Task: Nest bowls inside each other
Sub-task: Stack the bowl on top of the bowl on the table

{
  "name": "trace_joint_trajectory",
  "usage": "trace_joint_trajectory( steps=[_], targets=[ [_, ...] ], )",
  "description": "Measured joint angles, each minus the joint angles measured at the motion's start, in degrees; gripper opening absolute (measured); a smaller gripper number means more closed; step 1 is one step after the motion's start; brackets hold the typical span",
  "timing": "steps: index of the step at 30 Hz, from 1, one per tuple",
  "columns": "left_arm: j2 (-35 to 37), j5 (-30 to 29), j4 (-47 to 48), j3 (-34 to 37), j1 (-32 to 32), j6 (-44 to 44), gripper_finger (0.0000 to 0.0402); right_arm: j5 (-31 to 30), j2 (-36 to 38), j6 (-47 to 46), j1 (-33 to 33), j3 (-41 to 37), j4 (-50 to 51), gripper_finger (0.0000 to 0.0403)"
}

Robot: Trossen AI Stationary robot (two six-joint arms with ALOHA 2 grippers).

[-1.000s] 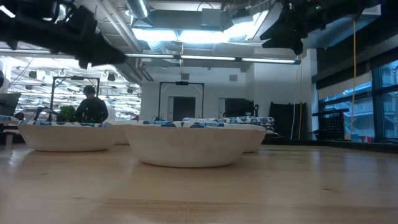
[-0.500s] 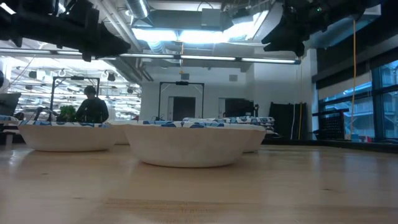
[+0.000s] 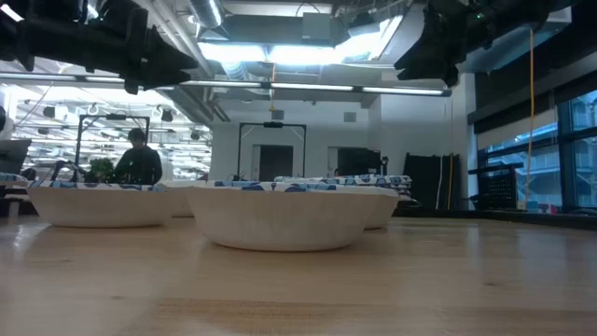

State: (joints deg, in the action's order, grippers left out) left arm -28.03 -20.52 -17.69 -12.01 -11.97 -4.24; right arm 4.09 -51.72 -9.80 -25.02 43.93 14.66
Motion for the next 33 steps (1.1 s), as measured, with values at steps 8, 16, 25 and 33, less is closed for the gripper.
trace_joint_trajectory(
  steps=[8,16,25,33],
  targets=[
    [-2.46,-0.05,3.10,0.00,0.00,-5.79,0.0241,-0.03,0.00,0.14,0.00,0.02,1.09,0.0154],
    [-12.30,0.15,7.99,-5.02,0.00,-3.23,0.0241,-0.04,0.00,0.22,0.01,0.02,1.06,0.0154],
    [-25.11,-4.45,24.08,-14.89,-0.72,-7.43,0.0240,-0.04,0.00,0.00,0.02,0.02,1.06,0.0154],
    [-34.15,-2.42,27.02,-18.43,-1.31,-13.22,0.0240,-0.04,0.00,0.00,0.02,0.02,1.08,0.0154]
  ],
)
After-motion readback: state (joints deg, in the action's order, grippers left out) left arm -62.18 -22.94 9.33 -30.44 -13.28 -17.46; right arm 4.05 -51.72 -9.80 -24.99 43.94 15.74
